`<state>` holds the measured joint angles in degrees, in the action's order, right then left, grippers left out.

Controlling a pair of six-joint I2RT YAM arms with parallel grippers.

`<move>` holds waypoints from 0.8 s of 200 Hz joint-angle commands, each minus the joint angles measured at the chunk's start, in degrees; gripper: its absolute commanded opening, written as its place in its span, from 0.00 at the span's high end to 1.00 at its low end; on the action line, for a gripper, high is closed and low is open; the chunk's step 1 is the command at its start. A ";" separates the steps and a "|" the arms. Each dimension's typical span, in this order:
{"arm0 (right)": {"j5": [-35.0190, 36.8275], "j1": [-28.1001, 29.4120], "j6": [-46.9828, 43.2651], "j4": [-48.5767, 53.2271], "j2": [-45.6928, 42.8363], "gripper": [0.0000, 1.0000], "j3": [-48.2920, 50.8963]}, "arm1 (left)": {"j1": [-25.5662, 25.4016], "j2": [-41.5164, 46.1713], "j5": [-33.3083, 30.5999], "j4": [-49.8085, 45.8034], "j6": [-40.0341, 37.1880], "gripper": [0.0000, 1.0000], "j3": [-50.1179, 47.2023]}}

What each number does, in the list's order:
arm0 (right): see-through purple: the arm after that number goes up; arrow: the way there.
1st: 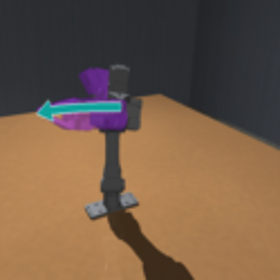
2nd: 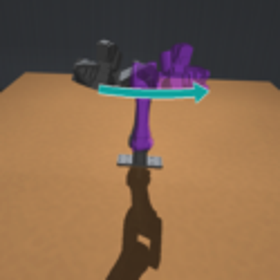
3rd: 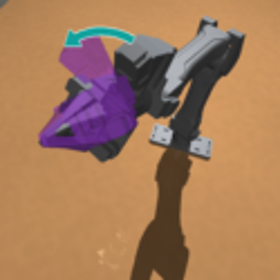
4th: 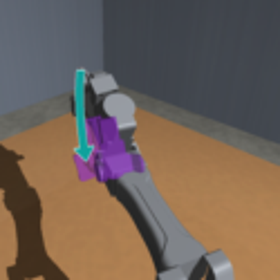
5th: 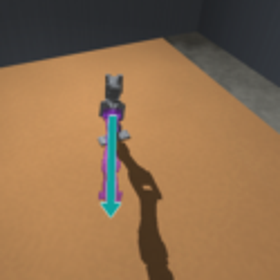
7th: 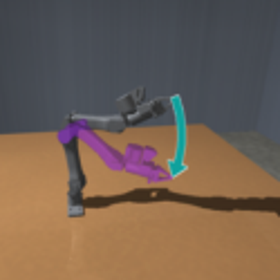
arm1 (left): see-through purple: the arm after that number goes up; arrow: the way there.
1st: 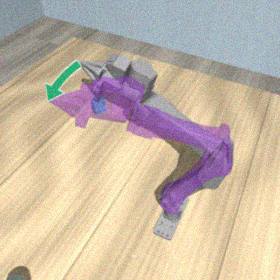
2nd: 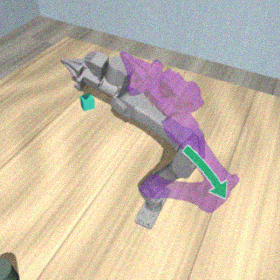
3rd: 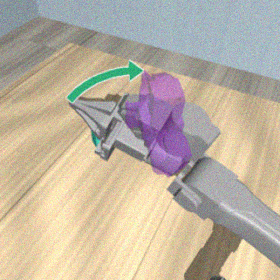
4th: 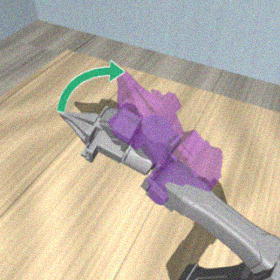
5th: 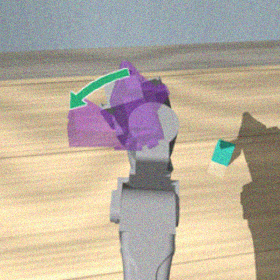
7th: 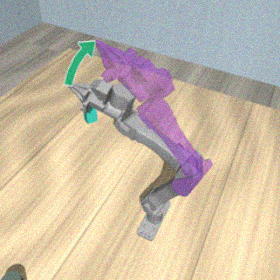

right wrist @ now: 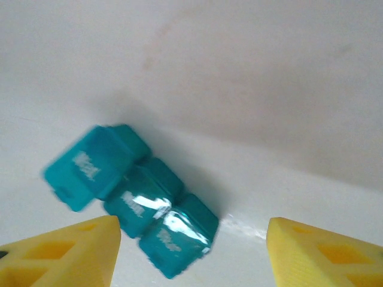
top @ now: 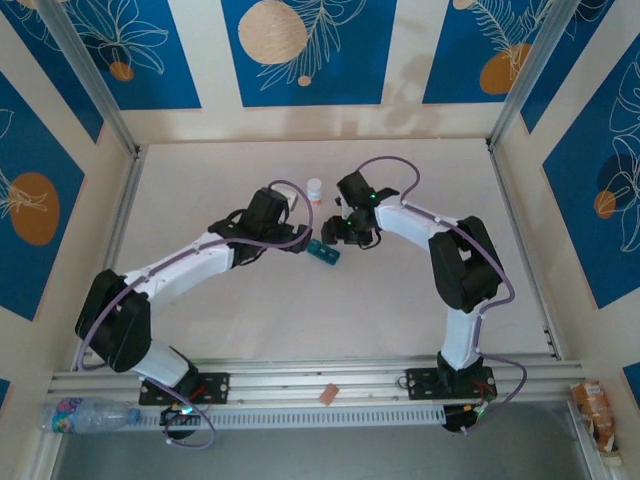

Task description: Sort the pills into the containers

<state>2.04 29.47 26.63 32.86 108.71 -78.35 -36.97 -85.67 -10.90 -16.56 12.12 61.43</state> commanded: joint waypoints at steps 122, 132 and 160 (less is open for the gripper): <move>-22.45 0.45 -3.21 0.89 15.07 0.38 -14.14 | 2.17 6.69 -1.41 -0.94 1.94 0.00 -4.83; -23.73 0.73 -3.59 0.98 15.45 0.38 -14.54 | 2.19 6.83 -1.34 -0.94 2.08 0.00 -4.98; -26.48 1.59 -3.98 1.43 16.61 0.40 -15.17 | 2.22 6.82 -1.26 -0.59 2.28 0.00 -5.14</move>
<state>-19.03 30.17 24.05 32.51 123.72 -91.94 -35.31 -80.27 -12.10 -17.19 13.23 57.23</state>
